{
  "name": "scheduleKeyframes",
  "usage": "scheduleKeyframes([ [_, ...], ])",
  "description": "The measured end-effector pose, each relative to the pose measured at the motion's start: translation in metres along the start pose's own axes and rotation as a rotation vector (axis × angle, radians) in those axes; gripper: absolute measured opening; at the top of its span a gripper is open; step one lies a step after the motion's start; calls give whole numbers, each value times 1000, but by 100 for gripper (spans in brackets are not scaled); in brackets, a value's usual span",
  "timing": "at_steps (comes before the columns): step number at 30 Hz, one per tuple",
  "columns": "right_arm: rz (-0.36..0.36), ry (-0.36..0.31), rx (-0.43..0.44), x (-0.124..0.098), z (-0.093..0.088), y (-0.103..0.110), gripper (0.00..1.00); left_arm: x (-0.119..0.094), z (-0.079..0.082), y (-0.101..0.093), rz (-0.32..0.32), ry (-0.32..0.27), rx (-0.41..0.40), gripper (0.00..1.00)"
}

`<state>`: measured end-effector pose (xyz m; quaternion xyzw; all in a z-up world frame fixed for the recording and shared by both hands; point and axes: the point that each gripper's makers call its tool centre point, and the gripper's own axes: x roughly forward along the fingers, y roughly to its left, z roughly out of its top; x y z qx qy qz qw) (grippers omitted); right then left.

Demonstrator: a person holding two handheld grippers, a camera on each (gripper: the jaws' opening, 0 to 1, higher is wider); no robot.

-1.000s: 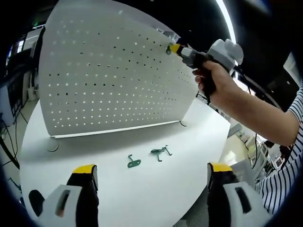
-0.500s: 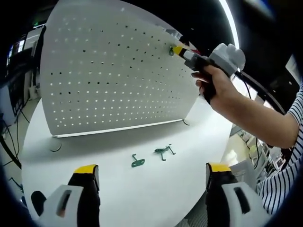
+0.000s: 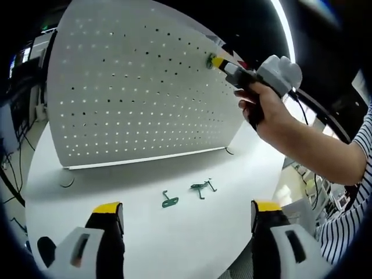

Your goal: Insert the hook assembly into the mounting plate slot until the hook locks in place.

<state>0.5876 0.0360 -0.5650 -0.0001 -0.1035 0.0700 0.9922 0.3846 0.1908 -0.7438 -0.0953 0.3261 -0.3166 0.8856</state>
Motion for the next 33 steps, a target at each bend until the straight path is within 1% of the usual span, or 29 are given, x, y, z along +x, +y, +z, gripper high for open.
scheduleKeyframes([
  [2, 2, 4, -11, 1, -2, 2, 0, 0, -1, 1, 2, 2, -2, 92],
  [4, -3, 4, -2, 1, -4, 1, 0, 1, -2, 2, 4, 5, -3, 92],
  [10, -6, 1, -11, 2, -5, 1, 0, 3, -3, 2, 3, 11, -4, 92],
  [13, -3, 27, 19, 3, -5, 0, 0, 3, -4, 1, 0, 15, -3, 93],
  [17, 6, 37, -25, 2, -5, 1, 0, 4, -2, 0, -3, 24, -4, 94],
  [19, 11, 63, -10, 2, -5, 0, 1, 4, -2, 0, -2, 28, 6, 93],
  [21, 25, 93, 35, 2, -4, 1, 1, 4, -1, -1, 1, 30, 8, 93],
  [25, 49, 115, 50, 0, -1, 1, 4, 2, 1, -6, -5, 23, 7, 93],
  [27, 45, 104, 56, -2, 6, -1, 10, 1, 0, -8, -4, 24, 7, 93],
  [28, 43, 88, 74, -3, 15, -2, 12, 0, -1, -9, -4, 24, 9, 92],
  [29, 47, 82, 82, -4, 20, -1, 12, -1, -4, -10, -3, 29, 10, 92],
  [31, 65, 45, 90, -5, 38, 1, 12, -3, -7, -11, -2, 36, 12, 92],
  [32, 69, 34, 82, -6, 43, 2, 12, -4, -8, -11, 0, 39, 13, 92],
  [33, 80, 13, 60, -7, 54, 3, 12, -4, -9, -12, 1, 41, 13, 92],
])
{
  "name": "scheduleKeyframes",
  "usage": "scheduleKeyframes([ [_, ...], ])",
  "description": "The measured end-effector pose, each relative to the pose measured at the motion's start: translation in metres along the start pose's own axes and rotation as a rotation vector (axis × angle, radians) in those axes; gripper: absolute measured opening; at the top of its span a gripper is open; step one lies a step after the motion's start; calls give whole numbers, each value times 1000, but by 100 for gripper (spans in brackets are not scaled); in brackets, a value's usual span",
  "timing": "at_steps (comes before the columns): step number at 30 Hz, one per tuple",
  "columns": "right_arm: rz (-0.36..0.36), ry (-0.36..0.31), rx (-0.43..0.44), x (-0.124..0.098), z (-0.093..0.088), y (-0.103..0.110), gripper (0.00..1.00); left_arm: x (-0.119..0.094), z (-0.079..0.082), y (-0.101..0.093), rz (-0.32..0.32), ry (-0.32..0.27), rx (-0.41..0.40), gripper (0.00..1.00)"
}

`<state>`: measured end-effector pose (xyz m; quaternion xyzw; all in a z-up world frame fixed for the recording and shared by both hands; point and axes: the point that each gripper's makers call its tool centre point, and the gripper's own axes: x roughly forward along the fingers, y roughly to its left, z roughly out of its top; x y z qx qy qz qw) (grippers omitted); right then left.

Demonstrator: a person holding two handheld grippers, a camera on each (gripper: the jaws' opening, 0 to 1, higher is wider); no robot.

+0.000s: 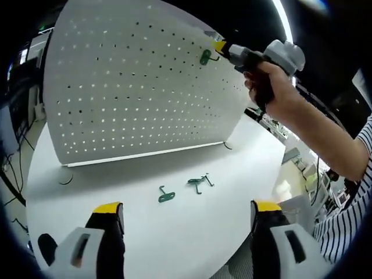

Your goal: Insert the hook assembly into the mounting plate slot until the hook locks in place.

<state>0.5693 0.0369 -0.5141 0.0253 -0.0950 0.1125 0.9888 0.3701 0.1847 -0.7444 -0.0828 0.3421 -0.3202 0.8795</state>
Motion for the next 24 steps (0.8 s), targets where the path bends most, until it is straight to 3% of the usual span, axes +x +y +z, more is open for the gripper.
scheduleKeyframes([
  [5, 25, -9, -22, -11, 20, -2, 12, -4, -3, -4, 0, -6, -3, 92],
  [12, 74, 37, -71, -38, 20, -11, 14, -9, -10, -6, 5, -10, -12, 91],
  [16, 75, 85, -78, -62, 8, -24, 15, -12, -15, -6, 9, -8, -18, 92],
  [18, 53, 59, -74, -75, 8, -32, 15, -13, -18, -4, 12, -3, -20, 92],
  [24, 61, 177, -112, -105, -26, -44, 16, -16, -24, -3, 16, 1, -31, 92],
])
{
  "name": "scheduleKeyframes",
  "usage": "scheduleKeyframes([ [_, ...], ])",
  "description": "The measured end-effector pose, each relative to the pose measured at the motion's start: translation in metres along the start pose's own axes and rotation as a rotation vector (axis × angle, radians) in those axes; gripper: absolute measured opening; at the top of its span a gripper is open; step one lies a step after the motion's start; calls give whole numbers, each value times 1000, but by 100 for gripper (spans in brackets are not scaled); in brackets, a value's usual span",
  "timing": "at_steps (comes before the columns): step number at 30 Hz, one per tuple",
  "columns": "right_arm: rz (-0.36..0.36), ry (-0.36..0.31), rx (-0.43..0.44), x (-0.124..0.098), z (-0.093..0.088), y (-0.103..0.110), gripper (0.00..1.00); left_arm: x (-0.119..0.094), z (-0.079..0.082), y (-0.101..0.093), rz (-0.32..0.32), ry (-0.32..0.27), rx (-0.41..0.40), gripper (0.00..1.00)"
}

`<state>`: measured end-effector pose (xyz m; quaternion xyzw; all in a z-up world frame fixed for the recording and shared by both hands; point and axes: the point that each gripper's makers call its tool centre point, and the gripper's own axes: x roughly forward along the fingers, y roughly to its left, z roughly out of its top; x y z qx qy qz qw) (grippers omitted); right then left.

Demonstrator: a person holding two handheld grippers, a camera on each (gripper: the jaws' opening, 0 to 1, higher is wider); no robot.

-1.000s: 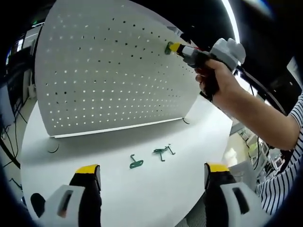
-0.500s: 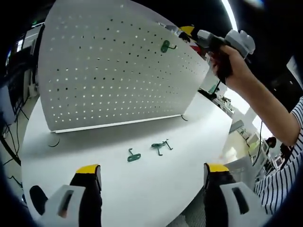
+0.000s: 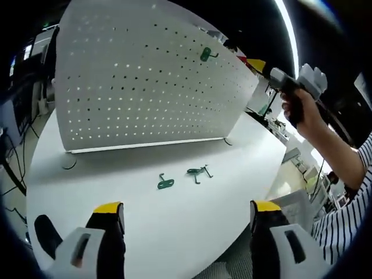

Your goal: Insert the hook assembly into the mounting plate slot until the hook locks in place.

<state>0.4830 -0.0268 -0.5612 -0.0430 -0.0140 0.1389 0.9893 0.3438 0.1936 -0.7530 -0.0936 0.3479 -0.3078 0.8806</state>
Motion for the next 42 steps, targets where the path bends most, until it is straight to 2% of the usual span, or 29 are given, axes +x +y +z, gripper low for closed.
scheduleKeyframes([
  [5, 28, 115, -6, -24, -44, 1, 16, -2, -7, 0, 4, 9, -1, 91],
  [16, 79, 297, 23, -68, -117, 17, 16, -2, -23, -3, -2, 48, -14, 91],
  [20, 110, 337, 70, -83, -133, 30, 16, -3, -26, 1, 12, 60, -14, 93],
  [26, 162, 413, 75, -100, -156, 46, 16, -6, -33, 2, 20, 86, -6, 93],
  [33, 263, 558, 106, -118, -191, 79, 16, -4, -42, 3, 24, 112, -20, 93],
  [37, 317, 590, 162, -119, -197, 101, 16, -4, -46, 3, 20, 118, -26, 93],
  [42, 386, 627, 162, -110, -207, 130, 16, -5, -50, 9, 26, 123, -37, 93],
])
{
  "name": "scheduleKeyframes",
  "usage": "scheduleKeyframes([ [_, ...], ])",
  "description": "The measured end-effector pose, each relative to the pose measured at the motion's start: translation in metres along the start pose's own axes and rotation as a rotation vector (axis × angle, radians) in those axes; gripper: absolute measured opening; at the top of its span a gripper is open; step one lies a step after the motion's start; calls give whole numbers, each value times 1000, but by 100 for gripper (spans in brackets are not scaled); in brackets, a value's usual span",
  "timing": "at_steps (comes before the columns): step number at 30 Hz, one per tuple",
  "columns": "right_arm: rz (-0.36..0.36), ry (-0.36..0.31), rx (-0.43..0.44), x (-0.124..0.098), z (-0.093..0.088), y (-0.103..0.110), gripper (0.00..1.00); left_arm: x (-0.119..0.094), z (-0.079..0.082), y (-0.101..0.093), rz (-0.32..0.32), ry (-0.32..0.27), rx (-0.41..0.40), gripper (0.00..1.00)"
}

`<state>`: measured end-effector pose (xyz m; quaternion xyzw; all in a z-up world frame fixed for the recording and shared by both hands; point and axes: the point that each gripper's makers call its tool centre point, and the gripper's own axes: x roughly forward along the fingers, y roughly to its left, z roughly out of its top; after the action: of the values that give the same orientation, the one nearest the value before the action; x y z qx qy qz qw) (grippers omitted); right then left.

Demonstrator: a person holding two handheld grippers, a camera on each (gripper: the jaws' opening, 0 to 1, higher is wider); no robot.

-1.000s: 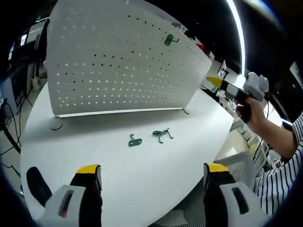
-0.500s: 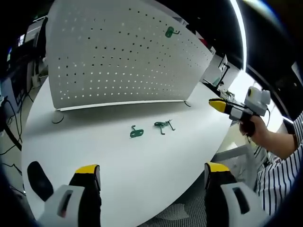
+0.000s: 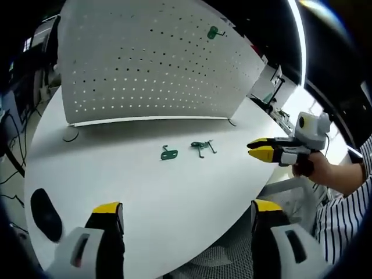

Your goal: Insert the hook assembly into the mounting plate slot until the hook locks in place.

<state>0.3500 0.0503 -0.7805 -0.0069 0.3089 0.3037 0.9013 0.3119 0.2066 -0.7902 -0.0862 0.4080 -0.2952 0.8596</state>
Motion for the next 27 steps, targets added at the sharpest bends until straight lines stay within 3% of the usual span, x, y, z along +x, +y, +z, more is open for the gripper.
scheduleKeyframes([
  [7, 70, 36, 21, 32, 0, 23, 16, 0, -1, 8, 8, 5, -14, 93],
  [10, 87, 49, 71, 45, -1, 27, 16, 1, -1, 12, 10, 8, -18, 93],
  [19, 66, 65, 124, 86, 6, 25, 15, 4, 0, 16, 9, 17, -32, 92],
  [24, 48, 90, 204, 110, 3, 20, 15, 6, -1, 20, 11, 22, -40, 92],
  [27, 35, 115, 319, 121, -4, 16, 15, 6, -2, 22, 13, 24, -49, 92],
])
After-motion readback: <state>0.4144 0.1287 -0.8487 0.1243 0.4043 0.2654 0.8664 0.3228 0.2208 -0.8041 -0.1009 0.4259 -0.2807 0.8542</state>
